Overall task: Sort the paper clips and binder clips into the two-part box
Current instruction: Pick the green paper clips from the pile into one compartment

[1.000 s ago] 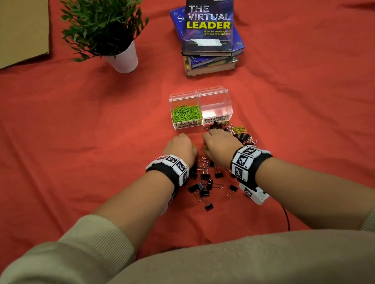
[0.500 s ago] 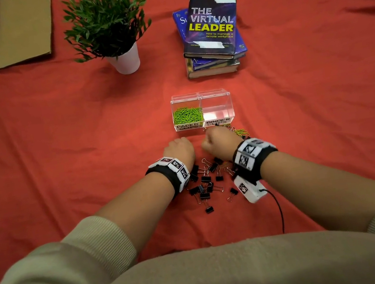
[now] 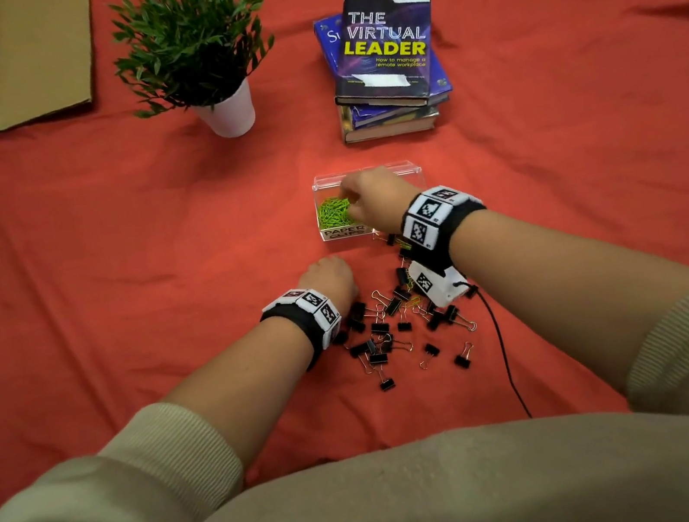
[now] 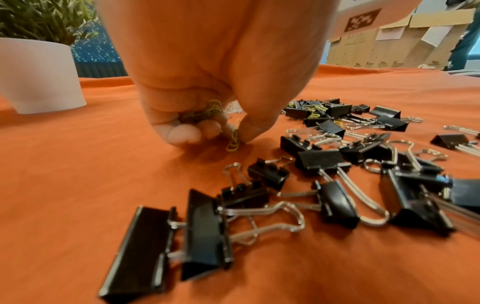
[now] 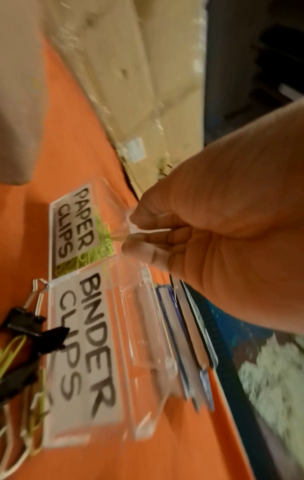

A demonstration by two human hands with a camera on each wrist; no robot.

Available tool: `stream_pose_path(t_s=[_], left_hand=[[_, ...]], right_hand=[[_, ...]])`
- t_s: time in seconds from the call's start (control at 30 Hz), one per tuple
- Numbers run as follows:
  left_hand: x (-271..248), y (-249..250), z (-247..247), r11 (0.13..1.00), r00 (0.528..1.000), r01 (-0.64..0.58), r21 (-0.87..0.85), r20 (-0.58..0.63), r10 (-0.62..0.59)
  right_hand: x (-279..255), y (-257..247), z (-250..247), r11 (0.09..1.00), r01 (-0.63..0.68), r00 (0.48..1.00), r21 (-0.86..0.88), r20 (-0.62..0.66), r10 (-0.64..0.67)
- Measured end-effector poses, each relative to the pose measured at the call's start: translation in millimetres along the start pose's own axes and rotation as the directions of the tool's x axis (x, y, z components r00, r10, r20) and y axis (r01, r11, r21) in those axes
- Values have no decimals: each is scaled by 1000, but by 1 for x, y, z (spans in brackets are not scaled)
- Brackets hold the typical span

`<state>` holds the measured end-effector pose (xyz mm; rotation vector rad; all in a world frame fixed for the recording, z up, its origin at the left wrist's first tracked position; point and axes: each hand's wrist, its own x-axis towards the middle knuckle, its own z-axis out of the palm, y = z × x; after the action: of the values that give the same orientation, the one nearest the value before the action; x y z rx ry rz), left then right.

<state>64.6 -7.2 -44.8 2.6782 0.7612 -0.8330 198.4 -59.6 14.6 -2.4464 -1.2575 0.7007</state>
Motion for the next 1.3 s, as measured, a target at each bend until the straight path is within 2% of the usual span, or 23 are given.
stream_pose_path(t_s=[0.13,0.2,0.27,0.33,0.4,0.47,0.63,0.7,0.73,0.8,0.83,0.9,0.97,1.03,1.13,1.3], left_hand=[[-4,-4,-10,992,996,-94,-82,-15,93],[-5,-6,-28,966,985,-166,-199,-71,155],[-1,-6,-50,930,970,-226,-291,-159,186],[6,-4,-75,918,949,-272,-287,-239,206],[13,-1,-96,929,937,-285,-234,-272,219],[20,2,-106,950,941,-267,-163,-256,220],[31,5,-97,959,942,-282,-12,-193,274],[29,3,-90,951,922,-309,-33,-258,290],[25,2,-87,944,897,-329,-40,-326,299],[14,-2,-78,931,845,-360,-67,-446,294],[8,-4,-72,929,839,-360,-87,-466,281],[-3,-7,-55,939,878,-325,-111,-405,256],[-10,-10,-34,963,934,-260,-73,-272,232],[-14,-15,-17,981,967,-193,-30,-172,185],[-17,-18,-1,989,981,-139,-47,-142,131],[-17,-17,2,986,988,-115,-124,-113,101]], right_hand=[[-29,19,-13,959,-73,976,275,-180,126],[-50,31,-12,931,-144,970,337,-138,200],[-72,40,-2,930,-205,977,306,12,212],[-88,47,16,962,-205,976,178,113,187],[-97,50,32,984,-178,979,28,102,174],[-103,51,46,980,-193,978,-44,68,196],[-110,47,68,988,-146,988,47,57,143],[-112,46,67,982,-124,992,144,38,120],[-113,47,65,973,-126,992,195,5,128],[-115,51,62,952,-164,979,258,-78,189],[-116,54,61,949,-191,970,251,-99,222],[-117,60,61,957,-242,965,163,-67,255],[-117,62,64,967,-242,970,83,12,242],[-117,61,69,972,-210,977,106,45,207],[-114,60,70,967,-215,976,135,-15,219],[-101,55,74,950,-310,950,38,-26,311]])
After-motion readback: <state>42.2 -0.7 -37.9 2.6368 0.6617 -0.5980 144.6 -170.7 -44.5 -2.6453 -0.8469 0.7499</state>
